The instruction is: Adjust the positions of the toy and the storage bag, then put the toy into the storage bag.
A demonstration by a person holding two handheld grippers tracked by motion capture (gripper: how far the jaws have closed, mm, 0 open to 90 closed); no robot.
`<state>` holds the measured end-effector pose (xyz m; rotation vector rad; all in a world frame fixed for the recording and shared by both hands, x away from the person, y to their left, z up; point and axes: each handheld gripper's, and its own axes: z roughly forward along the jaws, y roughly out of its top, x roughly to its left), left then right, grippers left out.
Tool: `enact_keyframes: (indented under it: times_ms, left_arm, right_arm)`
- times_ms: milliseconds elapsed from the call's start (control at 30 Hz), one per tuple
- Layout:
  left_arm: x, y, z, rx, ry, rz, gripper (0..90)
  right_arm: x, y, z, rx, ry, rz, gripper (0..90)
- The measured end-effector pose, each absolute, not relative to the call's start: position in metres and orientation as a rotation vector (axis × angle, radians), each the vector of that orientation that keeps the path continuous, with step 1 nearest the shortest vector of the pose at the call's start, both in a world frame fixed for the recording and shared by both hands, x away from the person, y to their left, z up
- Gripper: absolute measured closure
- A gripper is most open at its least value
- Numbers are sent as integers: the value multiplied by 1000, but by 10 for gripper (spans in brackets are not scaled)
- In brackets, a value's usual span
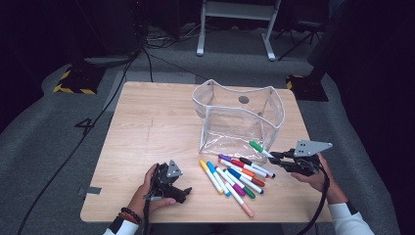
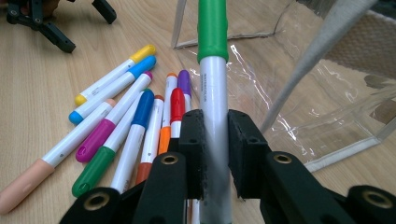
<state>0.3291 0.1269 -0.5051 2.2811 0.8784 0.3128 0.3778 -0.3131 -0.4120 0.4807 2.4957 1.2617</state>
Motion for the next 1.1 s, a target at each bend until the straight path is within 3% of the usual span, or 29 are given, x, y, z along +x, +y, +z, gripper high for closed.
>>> enact_keyframes:
  times_ms: [333,767,1100]
  left_arm:
    - [328,128,-505,2281,878,315,5]
    - [328,128,-505,2278,885,314,5]
    - [328,128,-505,2280,882,314,5]
  right_arm:
    - [375,-312,-397,462,2468,1310,771]
    - [366,-294,-346,334,2412,1404,771]
    - [381,-288,-304,329,2347,1344,770]
